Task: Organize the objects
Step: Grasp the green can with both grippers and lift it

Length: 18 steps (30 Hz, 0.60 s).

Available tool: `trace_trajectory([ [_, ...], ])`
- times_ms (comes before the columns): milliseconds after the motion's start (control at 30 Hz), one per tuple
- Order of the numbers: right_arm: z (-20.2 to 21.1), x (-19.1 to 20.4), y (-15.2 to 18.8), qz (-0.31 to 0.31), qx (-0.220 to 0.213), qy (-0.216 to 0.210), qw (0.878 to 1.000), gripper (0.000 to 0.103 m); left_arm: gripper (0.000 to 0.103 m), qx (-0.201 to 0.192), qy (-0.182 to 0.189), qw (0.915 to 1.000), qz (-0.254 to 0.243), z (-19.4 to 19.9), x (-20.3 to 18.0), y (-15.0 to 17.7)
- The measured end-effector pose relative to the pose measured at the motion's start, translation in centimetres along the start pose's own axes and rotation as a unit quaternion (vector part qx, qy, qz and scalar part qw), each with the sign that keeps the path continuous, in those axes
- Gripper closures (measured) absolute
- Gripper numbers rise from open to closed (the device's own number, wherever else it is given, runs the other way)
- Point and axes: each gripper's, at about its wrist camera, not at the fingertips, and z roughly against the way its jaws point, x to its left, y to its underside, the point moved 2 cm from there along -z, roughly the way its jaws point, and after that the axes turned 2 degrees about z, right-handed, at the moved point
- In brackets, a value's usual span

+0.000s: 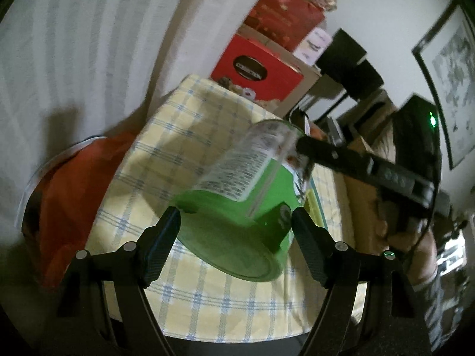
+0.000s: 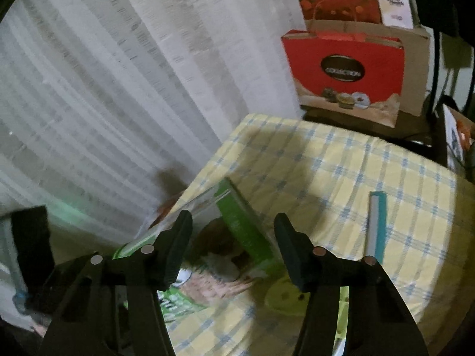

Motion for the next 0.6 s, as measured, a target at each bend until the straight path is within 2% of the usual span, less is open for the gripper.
trace_trajectory([
  [100, 0.1, 0.1, 0.2, 0.000, -0.003, -0.001, 1.000, 0.043, 0.029, 0.006, 0.007, 1.0000, 0.001, 0.2, 0.1, 0.7],
  [300, 0.0, 0.0, 0.5, -0.011, -0.003, -0.003, 1.000, 0.044, 0.031, 0.017, 0.007, 0.9991, -0.039, -0.6, -2.0, 1.9],
  [333, 0.1, 0.1, 0.5, -0.011, -0.002, 0.000, 1.000, 0.044, 0.031, 0.012, -0.004, 0.9990, -0.043, -0.7, -2.2, 1.8],
  [467, 0.6, 0.6, 0.6, -0.004, -0.001, 0.009, 1.000, 0.046, 0.037, -0.001, -0.008, 0.9992, -0.039, -0.3, -1.9, 1.1],
  [600, 1.2, 1.8, 0.5, 0.010, -0.011, 0.009, 1.000, 0.047, 0.037, -0.018, -0.017, 0.9987, -0.045, 0.7, -2.2, 0.0],
])
